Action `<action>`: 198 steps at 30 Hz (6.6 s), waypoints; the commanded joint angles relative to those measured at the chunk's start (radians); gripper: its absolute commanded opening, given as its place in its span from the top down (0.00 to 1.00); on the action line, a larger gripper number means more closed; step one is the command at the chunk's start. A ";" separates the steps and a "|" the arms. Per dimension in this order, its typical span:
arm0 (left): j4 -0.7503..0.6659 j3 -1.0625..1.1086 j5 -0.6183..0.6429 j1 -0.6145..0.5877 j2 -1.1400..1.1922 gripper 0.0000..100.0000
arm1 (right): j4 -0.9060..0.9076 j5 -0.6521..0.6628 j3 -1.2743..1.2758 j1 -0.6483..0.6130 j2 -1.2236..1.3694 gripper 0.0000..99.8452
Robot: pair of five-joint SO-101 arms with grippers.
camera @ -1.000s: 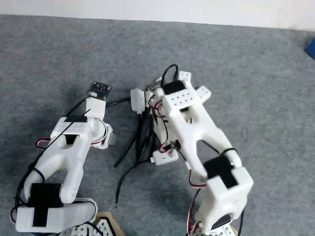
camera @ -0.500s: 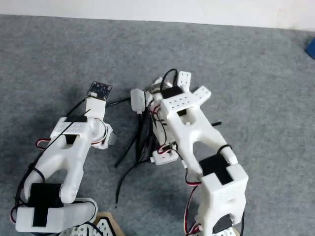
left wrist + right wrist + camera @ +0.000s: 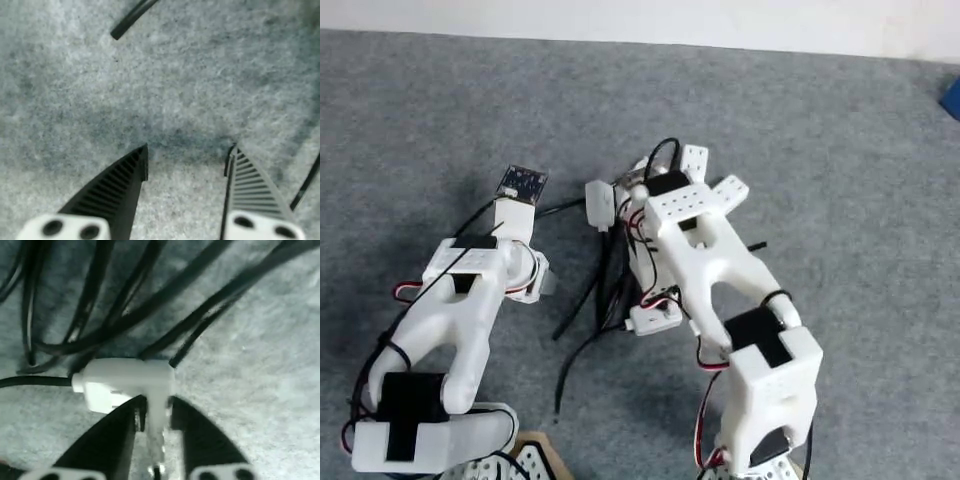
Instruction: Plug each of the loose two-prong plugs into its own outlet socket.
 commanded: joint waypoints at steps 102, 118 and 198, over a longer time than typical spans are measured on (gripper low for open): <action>0.439 -1.251 -0.465 -0.598 0.562 1.00 | -0.779 0.052 1.073 0.802 -0.906 0.63; 0.595 -2.259 -0.451 -0.768 1.408 0.95 | -0.831 0.051 1.132 0.766 -0.906 0.63; 0.732 -1.623 -0.052 0.387 0.835 0.72 | -0.834 0.080 1.133 0.745 -0.905 0.63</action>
